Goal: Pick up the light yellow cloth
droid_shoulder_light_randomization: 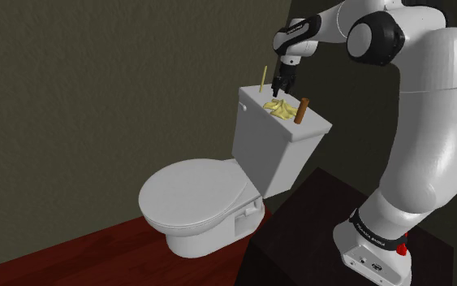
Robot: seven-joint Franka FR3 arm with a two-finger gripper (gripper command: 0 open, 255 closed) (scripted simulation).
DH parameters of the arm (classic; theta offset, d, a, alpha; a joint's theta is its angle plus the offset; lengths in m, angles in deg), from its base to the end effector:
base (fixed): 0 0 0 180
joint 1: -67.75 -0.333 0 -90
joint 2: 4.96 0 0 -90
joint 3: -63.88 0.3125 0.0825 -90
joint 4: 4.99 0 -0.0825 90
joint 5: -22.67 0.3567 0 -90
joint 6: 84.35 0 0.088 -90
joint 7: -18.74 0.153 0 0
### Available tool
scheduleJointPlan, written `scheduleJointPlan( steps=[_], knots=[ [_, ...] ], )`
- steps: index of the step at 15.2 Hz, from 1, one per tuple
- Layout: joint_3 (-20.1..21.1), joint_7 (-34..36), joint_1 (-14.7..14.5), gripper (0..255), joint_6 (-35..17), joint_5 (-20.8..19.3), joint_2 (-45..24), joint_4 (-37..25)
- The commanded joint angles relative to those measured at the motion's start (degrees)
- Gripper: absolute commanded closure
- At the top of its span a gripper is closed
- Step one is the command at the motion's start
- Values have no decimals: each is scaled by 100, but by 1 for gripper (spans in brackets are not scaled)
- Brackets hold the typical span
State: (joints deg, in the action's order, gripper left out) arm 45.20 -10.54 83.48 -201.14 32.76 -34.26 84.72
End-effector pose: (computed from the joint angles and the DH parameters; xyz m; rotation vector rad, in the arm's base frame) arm 0.5669 -0.3382 0.3218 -3.1305 0.2066 0.0135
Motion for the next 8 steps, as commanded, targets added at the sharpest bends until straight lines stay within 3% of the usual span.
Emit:
scheduleJointPlan(
  steps=[1, 3, 8],
  knots=[
    [17, -86, 208, 0, 146, 113, -517, -680],
    [44, -109, 370, 0, 281, 185, -937, -1257],
    [79, -138, 377, 0, -13, 230, -1082, -1104]
  ],
)
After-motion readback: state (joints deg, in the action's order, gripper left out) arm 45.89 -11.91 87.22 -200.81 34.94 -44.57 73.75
